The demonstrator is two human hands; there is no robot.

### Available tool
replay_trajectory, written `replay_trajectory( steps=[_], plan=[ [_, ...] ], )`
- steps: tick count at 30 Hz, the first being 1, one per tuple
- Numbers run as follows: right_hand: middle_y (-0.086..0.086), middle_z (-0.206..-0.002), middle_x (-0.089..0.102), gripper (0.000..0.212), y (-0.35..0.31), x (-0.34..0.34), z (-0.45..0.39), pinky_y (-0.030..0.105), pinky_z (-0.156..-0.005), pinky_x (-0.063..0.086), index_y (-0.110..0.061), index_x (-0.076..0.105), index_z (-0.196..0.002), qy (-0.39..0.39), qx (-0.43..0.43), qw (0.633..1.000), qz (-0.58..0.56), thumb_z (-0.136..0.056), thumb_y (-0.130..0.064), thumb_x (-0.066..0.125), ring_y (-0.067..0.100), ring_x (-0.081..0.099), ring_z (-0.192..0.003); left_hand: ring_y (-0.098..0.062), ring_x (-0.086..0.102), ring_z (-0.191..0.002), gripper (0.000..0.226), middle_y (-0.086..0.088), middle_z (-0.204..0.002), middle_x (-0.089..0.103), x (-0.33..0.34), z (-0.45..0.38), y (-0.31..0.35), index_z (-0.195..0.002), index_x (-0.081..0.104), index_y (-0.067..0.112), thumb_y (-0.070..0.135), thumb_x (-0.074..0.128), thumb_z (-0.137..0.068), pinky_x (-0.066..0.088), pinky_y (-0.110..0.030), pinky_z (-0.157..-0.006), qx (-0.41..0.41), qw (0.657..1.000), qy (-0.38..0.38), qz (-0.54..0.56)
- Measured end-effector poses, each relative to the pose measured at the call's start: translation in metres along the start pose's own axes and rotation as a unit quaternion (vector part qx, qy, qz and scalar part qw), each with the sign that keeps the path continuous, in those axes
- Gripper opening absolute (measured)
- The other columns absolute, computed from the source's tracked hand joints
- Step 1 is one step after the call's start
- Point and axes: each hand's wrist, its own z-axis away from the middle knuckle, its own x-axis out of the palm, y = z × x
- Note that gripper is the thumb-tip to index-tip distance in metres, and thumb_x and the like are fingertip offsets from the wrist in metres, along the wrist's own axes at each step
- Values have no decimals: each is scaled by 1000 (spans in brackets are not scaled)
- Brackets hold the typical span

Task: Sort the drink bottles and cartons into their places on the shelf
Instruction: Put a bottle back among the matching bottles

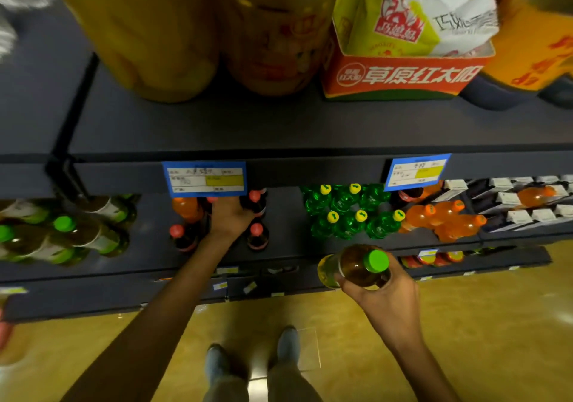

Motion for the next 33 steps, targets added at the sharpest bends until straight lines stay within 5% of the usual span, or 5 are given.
replay_trajectory(
  steps=[3,7,22,28,33],
  plan=[
    [-24,-82,68,74,-19,0,4,3,-61,46,-39,57,-106,-27,-20,999,3,-42,-67,81,-9,64,-76,-11,57,-123,81,6,-131,60,-15,74,13,-137,52,23,16,86,-64,43,-19,-104,114,986,-109,53],
    [-30,-85,66,73,-41,7,17,22,-71,57,-40,56,-109,-89,-76,993,14,-46,-70,79,-8,66,-81,-4,50,-129,108,18,-142,52,1,149,14,-146,27,51,59,82,-54,47,-27,-103,131,976,-172,20],
    [-26,-100,70,77,-62,30,51,20,-80,55,-45,52,-118,-213,-117,969,-32,-50,-65,81,-5,65,-95,11,62,-86,47,21,-83,73,16,190,9,-103,68,35,59,61,-64,39,2,-69,77,996,17,33],
    [-35,-119,61,81,-62,30,37,2,-88,43,-43,46,-133,-332,-135,928,-98,-61,-38,84,-17,56,-110,9,66,-85,46,29,-89,72,4,191,5,-103,68,39,54,76,-60,48,-7,-71,49,997,44,51],
    [-14,-120,65,65,-50,58,7,24,-95,53,-44,51,-118,-330,-86,933,-115,-71,-4,70,-3,62,-110,18,63,-83,53,45,-88,64,-32,201,-18,-96,61,51,56,84,-49,46,-2,-67,5,992,97,82]
  ],
)
